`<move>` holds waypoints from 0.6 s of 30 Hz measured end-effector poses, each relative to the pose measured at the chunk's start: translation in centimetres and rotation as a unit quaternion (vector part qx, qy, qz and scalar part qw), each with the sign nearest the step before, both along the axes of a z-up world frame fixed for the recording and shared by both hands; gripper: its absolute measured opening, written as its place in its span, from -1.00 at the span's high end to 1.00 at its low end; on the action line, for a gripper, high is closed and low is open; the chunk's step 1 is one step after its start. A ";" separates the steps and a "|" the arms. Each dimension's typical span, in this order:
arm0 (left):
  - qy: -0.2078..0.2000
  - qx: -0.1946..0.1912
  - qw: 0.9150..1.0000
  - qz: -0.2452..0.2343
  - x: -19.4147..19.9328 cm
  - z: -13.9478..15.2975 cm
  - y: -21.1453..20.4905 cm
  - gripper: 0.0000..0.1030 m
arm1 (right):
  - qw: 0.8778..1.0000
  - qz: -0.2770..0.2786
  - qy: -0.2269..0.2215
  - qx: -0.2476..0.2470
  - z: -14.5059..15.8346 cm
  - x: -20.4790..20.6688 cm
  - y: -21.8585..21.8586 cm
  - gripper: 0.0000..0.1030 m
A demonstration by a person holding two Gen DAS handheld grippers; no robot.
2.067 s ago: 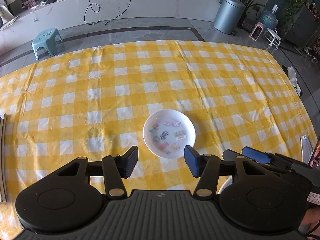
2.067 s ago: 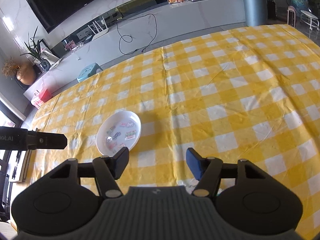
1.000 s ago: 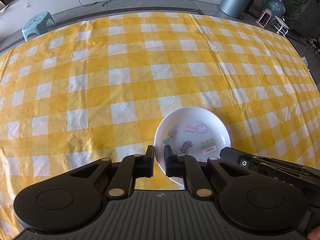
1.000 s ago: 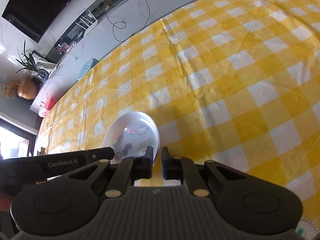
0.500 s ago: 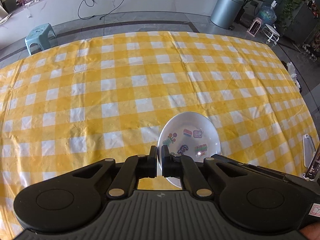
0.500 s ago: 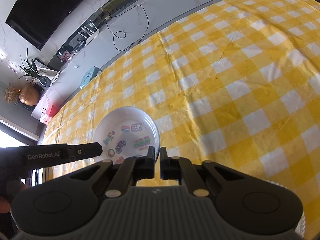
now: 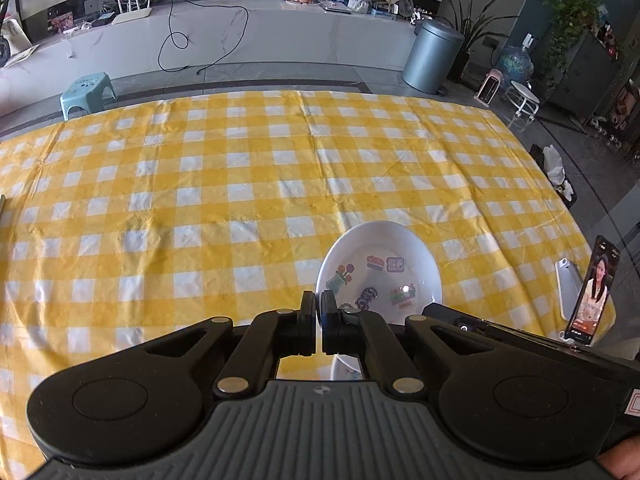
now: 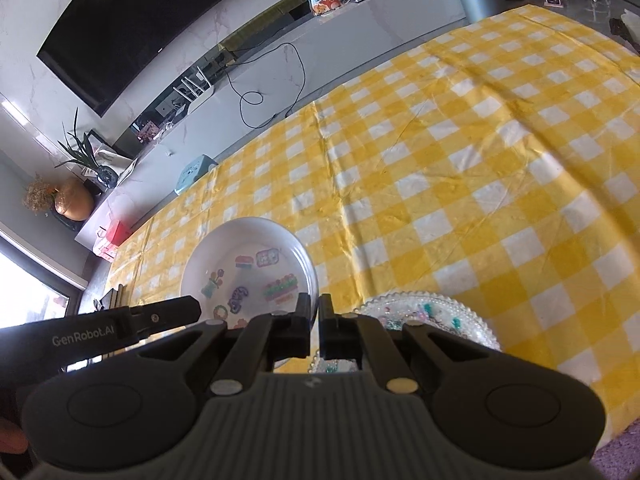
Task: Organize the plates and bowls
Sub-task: 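Carry the sticker plate with both grippers and lower it onto the glass plate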
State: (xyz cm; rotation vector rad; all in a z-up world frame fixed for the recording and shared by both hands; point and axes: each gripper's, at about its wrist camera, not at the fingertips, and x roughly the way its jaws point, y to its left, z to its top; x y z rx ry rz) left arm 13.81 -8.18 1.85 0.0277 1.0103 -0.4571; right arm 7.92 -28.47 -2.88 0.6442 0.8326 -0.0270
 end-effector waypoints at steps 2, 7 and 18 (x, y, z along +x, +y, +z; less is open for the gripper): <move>-0.005 -0.008 1.000 0.005 -1.2 -0.1 -0.4 0.96 | 1.000 -0.005 -0.002 -0.005 0.1 -1.1 -0.5 1.00; -0.005 -0.014 1.000 0.016 -3.6 -1.4 -1.5 0.96 | 1.000 -0.018 0.004 -0.005 -0.4 -3.1 -1.9 1.00; 0.039 -0.018 0.998 0.044 -6.0 -5.2 -2.3 0.95 | 0.999 -0.025 0.046 0.007 -3.9 -4.9 -3.4 1.00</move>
